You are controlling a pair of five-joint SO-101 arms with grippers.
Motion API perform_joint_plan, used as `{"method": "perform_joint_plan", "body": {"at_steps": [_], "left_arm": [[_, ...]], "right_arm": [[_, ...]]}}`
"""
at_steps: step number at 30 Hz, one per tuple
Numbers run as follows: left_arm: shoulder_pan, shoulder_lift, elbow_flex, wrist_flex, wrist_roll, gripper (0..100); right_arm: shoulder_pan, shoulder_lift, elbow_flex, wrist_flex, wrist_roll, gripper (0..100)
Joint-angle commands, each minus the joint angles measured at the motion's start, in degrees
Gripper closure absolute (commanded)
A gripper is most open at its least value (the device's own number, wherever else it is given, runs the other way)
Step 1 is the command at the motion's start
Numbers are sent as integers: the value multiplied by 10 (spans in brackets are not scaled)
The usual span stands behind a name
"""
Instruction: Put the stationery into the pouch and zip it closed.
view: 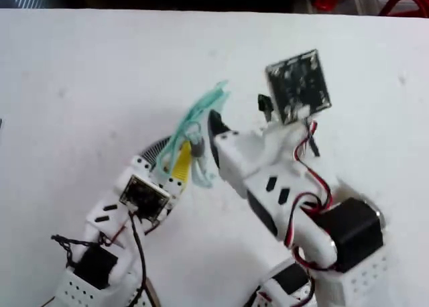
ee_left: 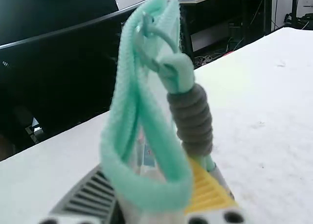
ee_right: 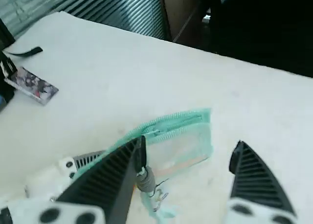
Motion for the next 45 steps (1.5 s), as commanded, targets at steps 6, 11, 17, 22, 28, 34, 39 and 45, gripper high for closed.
{"method": "perform_joint_plan", "body": {"at_steps": [6,11,17,22,28,34,39,45], "left_arm": [[5,-7,-20,-11,-3,958],[5,-7,-20,-11,-3,958],[1,-7,-20,-13,-3,957],[3,-7,-20,-13,-3,957],[2,-7,-20,-13,-3,957],[6,-7,-24,-10,7,884],[1,-7,-103,98,163,749],[0,-7,-286,296,163,740]], "right_arm": [[2,224,-314,154,-205,622],[-62,289,-318,153,-210,633],[-68,314,-316,147,-211,632],[-53,356,-320,138,-211,638],[-48,374,-322,138,-192,943],[17,377,-316,139,-97,981],[97,402,-309,140,-55,981],[114,412,-316,140,188,981]]}}
